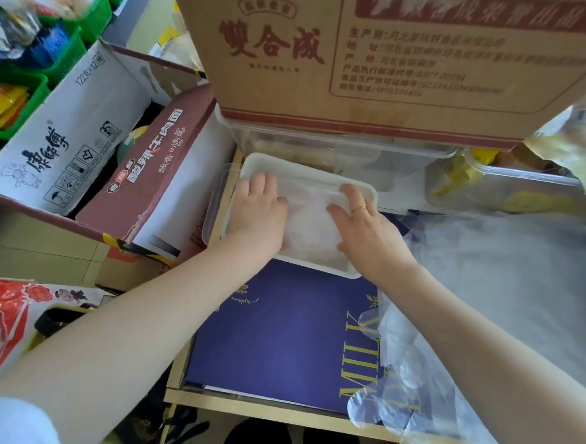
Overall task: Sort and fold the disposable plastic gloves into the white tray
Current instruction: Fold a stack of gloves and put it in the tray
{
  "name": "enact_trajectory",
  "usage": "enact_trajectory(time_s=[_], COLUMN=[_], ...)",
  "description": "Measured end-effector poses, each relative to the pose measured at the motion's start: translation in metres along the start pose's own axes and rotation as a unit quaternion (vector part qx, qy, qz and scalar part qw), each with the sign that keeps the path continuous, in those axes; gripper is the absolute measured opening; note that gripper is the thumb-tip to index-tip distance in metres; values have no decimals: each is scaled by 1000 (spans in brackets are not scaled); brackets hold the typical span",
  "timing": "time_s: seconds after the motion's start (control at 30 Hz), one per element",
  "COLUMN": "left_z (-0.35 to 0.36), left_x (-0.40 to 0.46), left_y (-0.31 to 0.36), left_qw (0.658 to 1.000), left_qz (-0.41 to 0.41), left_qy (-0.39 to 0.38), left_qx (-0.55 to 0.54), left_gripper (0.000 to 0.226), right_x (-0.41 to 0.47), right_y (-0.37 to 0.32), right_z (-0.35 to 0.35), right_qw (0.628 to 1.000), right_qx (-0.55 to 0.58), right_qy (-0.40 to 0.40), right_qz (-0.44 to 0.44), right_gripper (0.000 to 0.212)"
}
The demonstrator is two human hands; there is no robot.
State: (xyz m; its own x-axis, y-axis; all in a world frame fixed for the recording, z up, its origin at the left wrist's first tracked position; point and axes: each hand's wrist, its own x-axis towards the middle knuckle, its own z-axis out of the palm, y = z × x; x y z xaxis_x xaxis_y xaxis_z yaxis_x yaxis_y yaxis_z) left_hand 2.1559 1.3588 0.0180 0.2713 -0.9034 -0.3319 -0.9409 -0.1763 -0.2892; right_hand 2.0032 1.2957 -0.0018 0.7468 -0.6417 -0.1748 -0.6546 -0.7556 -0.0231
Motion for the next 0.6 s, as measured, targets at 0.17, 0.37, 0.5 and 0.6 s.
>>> enact_trajectory(time_s=[0.17,0.37,0.5,0.6], left_z=[-6,-14,1,9], left_x=[5,-6,-8,-14], left_y=[-11,-27,-26,-22], left_qw=[992,982,981,981], left_qz=[107,170,178,170], left_qy=[-51,-69,-83,-86], left_qx=[-35,-31,-9,-36], left_gripper=[61,27,38,48], right_x=[5,10,10,10], right_y=[-5,-12,-19,-16], right_z=[-2,-10,0,8], right_qw=[992,998,992,984], right_qx=[-17,28,11,47], right_qy=[-120,44,50,-118], right_qz=[-15,40,-117,-125], right_gripper=[25,25,68,83])
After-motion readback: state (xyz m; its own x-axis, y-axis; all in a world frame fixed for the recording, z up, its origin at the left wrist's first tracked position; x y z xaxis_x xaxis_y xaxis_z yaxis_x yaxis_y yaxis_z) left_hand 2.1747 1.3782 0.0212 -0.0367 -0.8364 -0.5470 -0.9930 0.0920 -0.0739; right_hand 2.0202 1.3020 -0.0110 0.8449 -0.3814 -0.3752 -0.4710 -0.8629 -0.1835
